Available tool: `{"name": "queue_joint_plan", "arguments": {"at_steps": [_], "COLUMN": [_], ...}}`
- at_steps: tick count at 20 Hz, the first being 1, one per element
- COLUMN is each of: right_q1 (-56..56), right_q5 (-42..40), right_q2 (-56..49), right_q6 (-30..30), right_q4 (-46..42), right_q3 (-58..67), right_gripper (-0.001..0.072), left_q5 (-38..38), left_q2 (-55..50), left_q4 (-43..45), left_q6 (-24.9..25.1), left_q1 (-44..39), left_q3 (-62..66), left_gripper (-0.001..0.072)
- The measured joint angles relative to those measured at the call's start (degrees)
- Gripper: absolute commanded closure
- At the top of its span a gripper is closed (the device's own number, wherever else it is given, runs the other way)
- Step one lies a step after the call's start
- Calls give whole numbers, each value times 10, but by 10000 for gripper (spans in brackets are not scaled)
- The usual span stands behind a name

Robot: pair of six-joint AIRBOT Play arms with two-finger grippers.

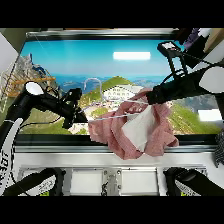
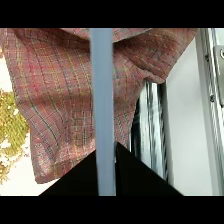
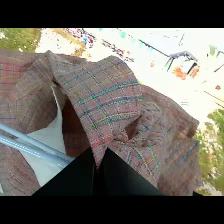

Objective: Fold the clothes and pants, and hang the long-sleeved shirts on hangers.

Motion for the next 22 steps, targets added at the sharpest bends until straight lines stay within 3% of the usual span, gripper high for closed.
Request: {"name": "queue_joint_plan", "arguments": {"at_steps": [13,22], "right_q1": [101,156], "right_q5": [-111,-164], "right_q2": [-13,-43], "right_q6": [-10,-10], "right_q4": [122,149], "right_q3": [0,1], "right_gripper": [691,689], "left_q5": [22,18], "left_q2": [0,-1], "left_q4": [-13,-8], "left_q6": [0,1], "left_q1": [-31,-31], "left_q3": [0,0], "left_gripper": [690,689]}}
